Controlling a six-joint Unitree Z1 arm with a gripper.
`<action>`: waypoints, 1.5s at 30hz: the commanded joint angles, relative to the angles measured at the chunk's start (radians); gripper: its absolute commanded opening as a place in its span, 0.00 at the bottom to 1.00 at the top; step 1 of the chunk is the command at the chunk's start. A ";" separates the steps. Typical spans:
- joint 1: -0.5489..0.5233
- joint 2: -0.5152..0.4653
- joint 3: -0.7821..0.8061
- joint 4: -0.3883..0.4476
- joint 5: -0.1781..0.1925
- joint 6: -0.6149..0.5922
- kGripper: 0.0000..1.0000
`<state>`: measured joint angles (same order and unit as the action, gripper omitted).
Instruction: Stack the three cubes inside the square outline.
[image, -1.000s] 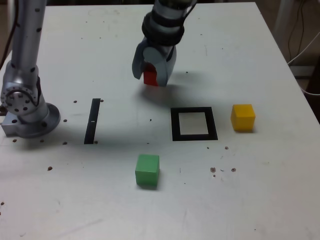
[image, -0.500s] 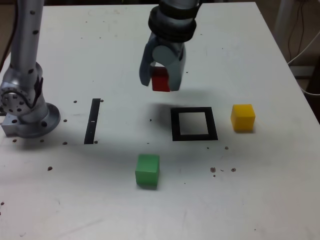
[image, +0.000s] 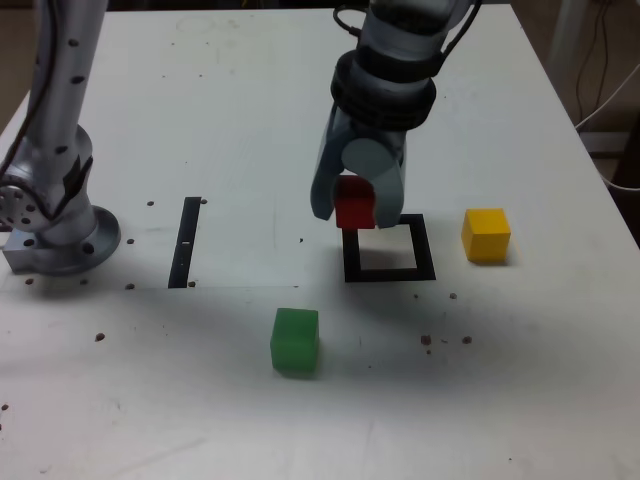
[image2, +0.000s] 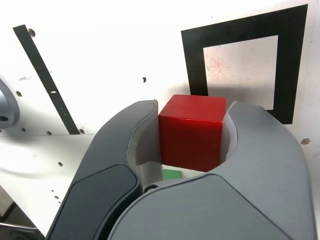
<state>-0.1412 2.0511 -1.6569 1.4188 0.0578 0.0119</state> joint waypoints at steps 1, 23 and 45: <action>-0.002 0.021 -0.017 -0.005 -0.002 -0.002 0.28; 0.006 0.149 -0.063 -0.024 0.012 -0.015 0.30; 0.009 0.164 -0.056 -0.054 0.023 0.002 0.67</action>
<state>-0.1356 2.2109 -1.7144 1.3620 0.0819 0.0128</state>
